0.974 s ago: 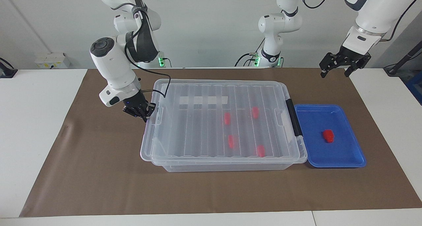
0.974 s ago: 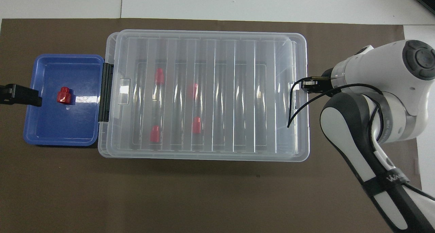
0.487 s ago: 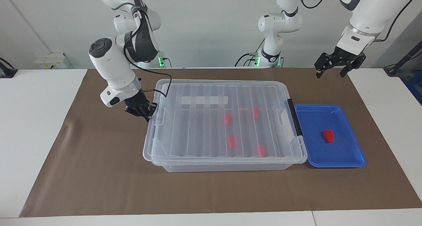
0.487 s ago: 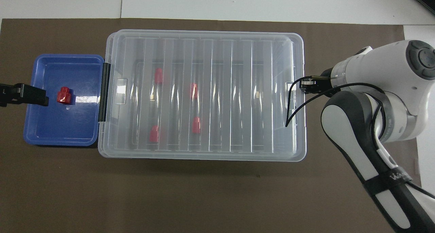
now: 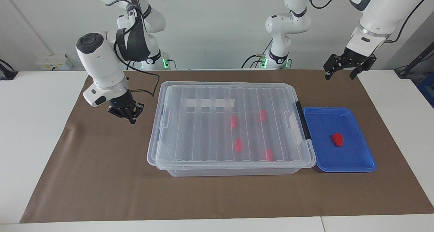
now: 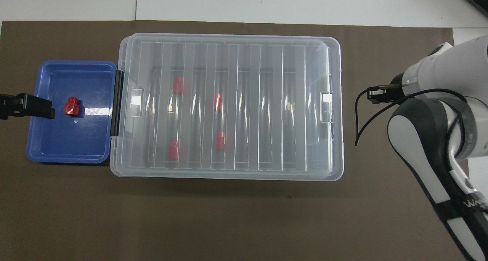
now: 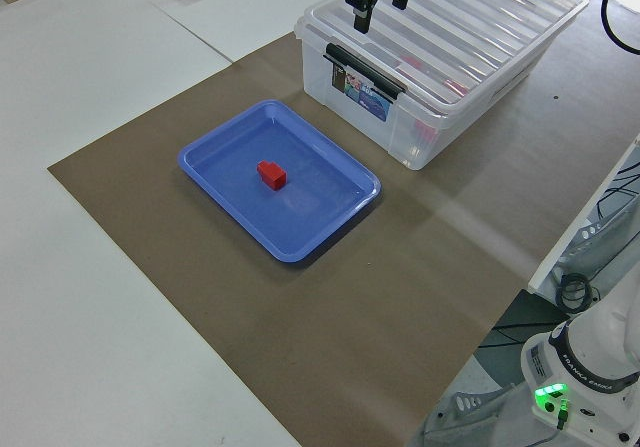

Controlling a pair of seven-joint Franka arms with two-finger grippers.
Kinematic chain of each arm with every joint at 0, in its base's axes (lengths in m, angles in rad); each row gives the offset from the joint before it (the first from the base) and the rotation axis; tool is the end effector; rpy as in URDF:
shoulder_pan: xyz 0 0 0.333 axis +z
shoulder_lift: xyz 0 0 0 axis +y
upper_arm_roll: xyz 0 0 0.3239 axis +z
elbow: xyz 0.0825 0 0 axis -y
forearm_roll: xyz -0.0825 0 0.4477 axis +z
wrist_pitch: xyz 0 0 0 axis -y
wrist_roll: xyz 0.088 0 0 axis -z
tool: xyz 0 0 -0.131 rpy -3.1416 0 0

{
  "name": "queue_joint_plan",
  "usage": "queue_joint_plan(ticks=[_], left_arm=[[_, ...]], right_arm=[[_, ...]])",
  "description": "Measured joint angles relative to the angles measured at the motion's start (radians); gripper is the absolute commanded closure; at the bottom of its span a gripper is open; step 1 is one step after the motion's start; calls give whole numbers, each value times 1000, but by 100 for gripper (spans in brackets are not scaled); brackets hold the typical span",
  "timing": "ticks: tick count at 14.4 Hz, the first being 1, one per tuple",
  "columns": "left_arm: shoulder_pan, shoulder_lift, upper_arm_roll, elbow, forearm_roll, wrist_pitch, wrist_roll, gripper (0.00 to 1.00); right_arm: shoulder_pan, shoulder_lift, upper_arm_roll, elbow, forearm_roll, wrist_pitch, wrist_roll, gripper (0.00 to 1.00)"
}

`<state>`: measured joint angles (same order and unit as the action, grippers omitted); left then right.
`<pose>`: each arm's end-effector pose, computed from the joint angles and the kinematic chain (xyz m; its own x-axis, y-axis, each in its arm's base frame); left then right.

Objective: Place red block in blue tray from box

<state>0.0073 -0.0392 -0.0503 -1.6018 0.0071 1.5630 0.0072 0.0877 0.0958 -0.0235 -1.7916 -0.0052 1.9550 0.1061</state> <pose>0.6043 -0.0256 0.6151 0.9987 -0.0501 0.0003 -0.0501 -0.9987 -0.0091 0.6595 0.0423 0.4618 0.9969 -0.0398 0.0679 -0.0399 -0.9992 0.0000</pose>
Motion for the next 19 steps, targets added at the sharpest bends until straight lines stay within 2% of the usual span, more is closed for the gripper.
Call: queue_joint_plan(ticks=[2, 6, 9, 19], left_arm=[[0, 0, 2, 0, 0, 0, -2, 0], [0, 0, 3, 0, 0, 0, -2, 0], [0, -2, 3, 0, 0, 1, -2, 0], [-1, -4, 2, 0, 0, 9, -5, 0]], right_arm=[[-29, -33, -1, 39, -8, -96, 0, 0], [-84, -96, -3, 114, -8, -277, 0, 0], [-98, -113, -3, 181, -8, -396, 0, 0], [-92, -111, -1, 197, -20, -442, 0, 0]])
